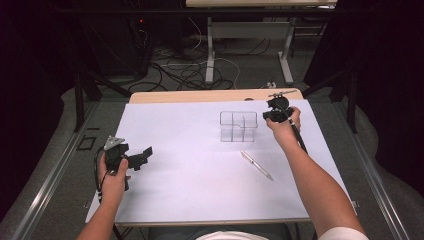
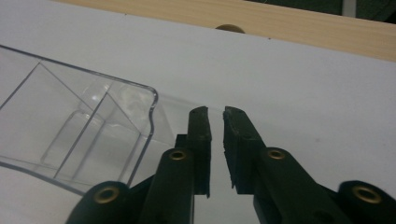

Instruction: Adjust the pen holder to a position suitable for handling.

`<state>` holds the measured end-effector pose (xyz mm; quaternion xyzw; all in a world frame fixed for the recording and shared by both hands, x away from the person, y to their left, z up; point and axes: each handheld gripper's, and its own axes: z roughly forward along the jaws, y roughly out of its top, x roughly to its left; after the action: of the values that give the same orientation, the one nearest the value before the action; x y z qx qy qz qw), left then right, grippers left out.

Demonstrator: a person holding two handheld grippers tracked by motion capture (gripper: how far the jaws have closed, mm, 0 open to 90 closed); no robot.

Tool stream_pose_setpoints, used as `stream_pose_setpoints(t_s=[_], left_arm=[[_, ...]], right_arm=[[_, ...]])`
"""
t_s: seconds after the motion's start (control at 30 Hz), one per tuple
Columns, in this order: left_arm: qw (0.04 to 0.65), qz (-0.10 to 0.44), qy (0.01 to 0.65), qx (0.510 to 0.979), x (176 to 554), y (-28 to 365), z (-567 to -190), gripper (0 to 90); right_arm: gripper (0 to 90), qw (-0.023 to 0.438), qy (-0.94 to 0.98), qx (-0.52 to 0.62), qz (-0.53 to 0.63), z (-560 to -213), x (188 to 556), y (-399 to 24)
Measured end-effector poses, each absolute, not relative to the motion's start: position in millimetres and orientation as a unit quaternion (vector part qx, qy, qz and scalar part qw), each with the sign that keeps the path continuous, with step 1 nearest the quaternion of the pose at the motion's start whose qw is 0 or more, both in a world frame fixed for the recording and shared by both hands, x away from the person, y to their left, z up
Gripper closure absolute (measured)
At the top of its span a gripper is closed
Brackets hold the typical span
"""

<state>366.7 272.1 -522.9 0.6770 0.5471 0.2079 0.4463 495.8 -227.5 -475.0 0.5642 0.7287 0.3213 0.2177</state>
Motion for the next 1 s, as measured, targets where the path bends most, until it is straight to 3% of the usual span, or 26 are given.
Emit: stream_pose_setpoints(t_s=[0.1, 1.0], left_arm=[[0.445, 0.207, 0.549, 0.676, 367, 273, -524, 0.4], [0.443, 0.207, 0.547, 0.68, 369, 271, -524, 0.5]], right_arm=[[90.0, 0.21, 0.729, 0.564, 0.324, -478, 496, -223], [90.0, 0.193, 0.729, 0.573, 0.319, -491, 491, -205]])
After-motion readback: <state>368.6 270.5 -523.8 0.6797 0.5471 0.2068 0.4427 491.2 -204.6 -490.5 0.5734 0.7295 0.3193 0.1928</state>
